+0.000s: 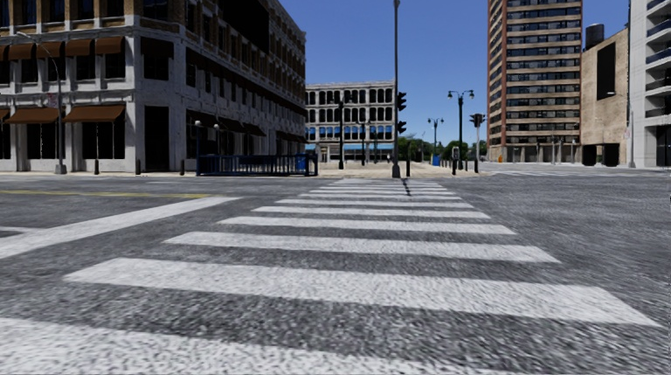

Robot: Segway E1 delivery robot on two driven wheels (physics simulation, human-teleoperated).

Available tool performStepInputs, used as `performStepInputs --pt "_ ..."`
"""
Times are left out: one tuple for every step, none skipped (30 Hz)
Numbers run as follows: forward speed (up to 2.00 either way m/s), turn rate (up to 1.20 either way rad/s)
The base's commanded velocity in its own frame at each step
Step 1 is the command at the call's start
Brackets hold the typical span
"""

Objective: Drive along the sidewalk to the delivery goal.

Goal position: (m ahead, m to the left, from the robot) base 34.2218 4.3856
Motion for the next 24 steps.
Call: performStepInputs --pt "2.00 0.00" --pt "2.00 -0.38" --pt "2.00 -0.38" --pt "2.00 -0.39" --pt "2.00 -0.39" --pt "2.00 -0.39" --pt "2.00 -0.39" --pt "2.00 -0.39" --pt "2.00 -0.39" --pt "2.00 -0.39" --pt "2.00 -0.39" --pt "2.00 -0.33" --pt "2.00 -0.33" --pt "2.00 -0.14" --pt "2.00 -0.03" --pt "2.00 0.00" --pt "2.00 0.00" --pt "2.00 0.00" --pt "2.00 0.00" --pt "2.00 0.00" --pt "2.00 0.00" --pt "2.00 -0.06" --pt "2.00 -0.14" --pt "2.00 -0.14"
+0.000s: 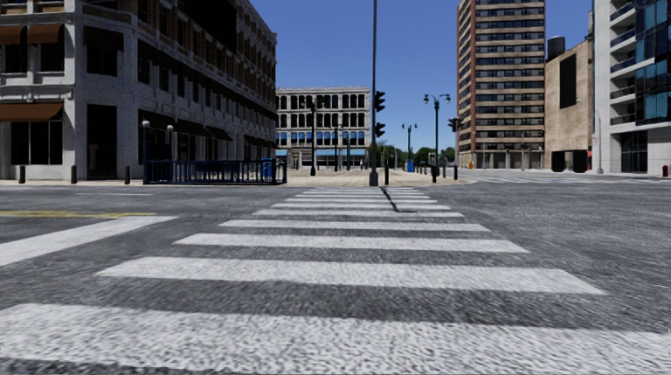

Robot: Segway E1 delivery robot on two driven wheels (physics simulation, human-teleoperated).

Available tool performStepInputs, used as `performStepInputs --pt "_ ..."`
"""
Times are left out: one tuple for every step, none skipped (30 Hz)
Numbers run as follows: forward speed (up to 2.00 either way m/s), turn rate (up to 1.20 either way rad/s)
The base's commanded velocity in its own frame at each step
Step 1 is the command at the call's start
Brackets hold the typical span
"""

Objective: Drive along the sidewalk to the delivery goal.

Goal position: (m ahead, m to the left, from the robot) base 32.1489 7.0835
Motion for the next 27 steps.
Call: performStepInputs --pt "2.00 -0.18" --pt "2.00 -0.19" --pt "2.00 -0.19" --pt "2.00 -0.19" --pt "2.00 -0.19" --pt "2.00 -0.19" --pt "2.00 -0.07" --pt "2.00 -0.07" --pt "2.00 0.00" --pt "2.00 0.00" --pt "2.00 0.00" --pt "2.00 0.00" --pt "2.00 0.00" --pt "2.00 0.00" --pt "2.00 0.00" --pt "2.00 0.00" --pt "2.00 0.00" --pt "2.00 0.00" --pt "2.00 0.00" --pt "2.00 0.00" --pt "2.00 0.00" --pt "2.00 0.00" --pt "2.00 0.00" --pt "2.00 0.00" --pt "2.00 -0.11" --pt "2.00 -0.11" --pt "2.00 -0.20"
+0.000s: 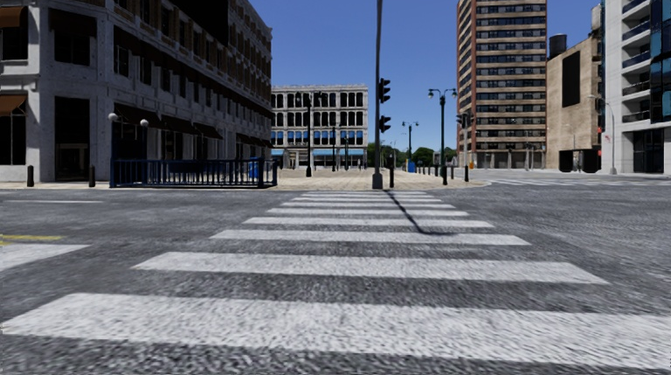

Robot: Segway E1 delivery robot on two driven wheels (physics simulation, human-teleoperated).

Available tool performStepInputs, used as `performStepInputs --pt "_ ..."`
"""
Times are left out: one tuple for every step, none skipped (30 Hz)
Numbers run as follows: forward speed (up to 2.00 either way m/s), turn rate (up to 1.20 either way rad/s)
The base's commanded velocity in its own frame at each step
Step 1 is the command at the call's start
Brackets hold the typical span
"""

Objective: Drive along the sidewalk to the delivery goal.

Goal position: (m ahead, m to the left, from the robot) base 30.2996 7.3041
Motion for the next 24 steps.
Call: performStepInputs --pt "2.00 -0.22" --pt "2.00 -0.23" --pt "2.00 -0.23" --pt "2.00 -0.23" --pt "2.00 -0.23" --pt "2.00 -0.23" --pt "2.00 -0.23" --pt "2.00 -0.23" --pt "2.00 -0.23" --pt "2.00 -0.23" --pt "2.00 -0.23" --pt "2.00 -0.05" --pt "2.00 -0.05" --pt "2.00 0.00" --pt "2.00 0.00" --pt "2.00 0.00" --pt "2.00 0.00" --pt "2.00 0.00" --pt "2.00 0.00" --pt "2.00 0.00" --pt "2.00 0.00" --pt "2.00 0.00" --pt "2.00 0.00" --pt "2.00 0.00"
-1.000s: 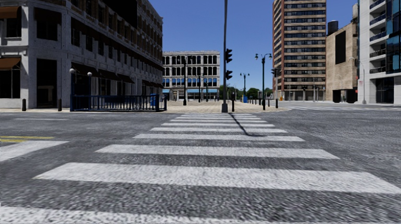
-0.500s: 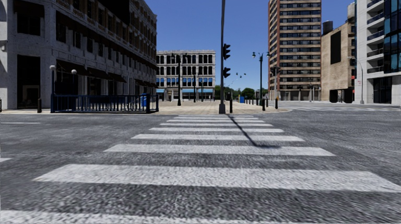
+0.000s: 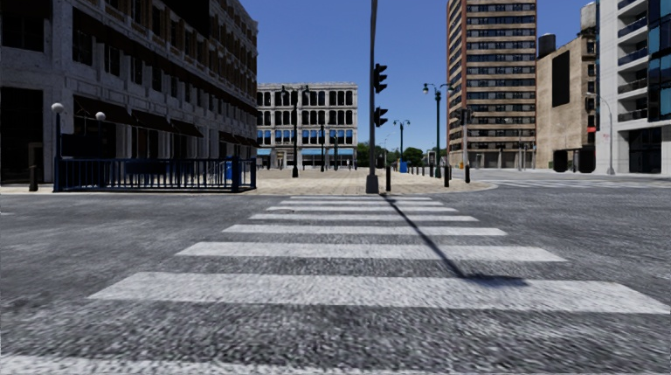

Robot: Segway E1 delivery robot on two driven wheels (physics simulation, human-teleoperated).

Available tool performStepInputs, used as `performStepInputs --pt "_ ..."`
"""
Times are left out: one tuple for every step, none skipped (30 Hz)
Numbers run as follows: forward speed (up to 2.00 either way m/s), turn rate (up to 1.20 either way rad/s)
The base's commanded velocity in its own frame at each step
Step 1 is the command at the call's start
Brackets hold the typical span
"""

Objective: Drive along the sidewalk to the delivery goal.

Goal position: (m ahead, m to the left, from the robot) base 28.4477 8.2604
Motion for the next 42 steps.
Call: performStepInputs --pt "2.00 0.00" --pt "2.00 0.00" --pt "2.00 0.00" --pt "2.00 0.00" --pt "2.00 0.00" --pt "2.00 0.00" --pt "2.00 0.00" --pt "2.00 0.00" --pt "2.00 0.00" --pt "2.00 0.00" --pt "2.00 0.00" --pt "2.00 0.00" --pt "2.00 0.00" --pt "2.00 0.00" --pt "2.00 0.00" --pt "2.00 0.00" --pt "2.00 0.00" --pt "2.00 0.00" --pt "2.00 0.00" --pt "2.00 0.00" --pt "2.00 0.00" --pt "2.00 0.00" --pt "2.00 0.00" --pt "2.00 0.00" --pt "2.00 0.00" --pt "2.00 0.00" --pt "2.00 0.00" --pt "2.00 0.00" --pt "2.00 0.00" --pt "2.00 0.00" --pt "2.00 0.00" --pt "2.00 0.00" --pt "2.00 0.00" --pt "2.00 0.00" --pt "2.00 0.00" --pt "2.00 0.00" --pt "2.00 0.00" --pt "2.00 0.00" --pt "2.00 0.00" --pt "2.00 0.00" --pt "2.00 0.00" --pt "2.00 0.00"
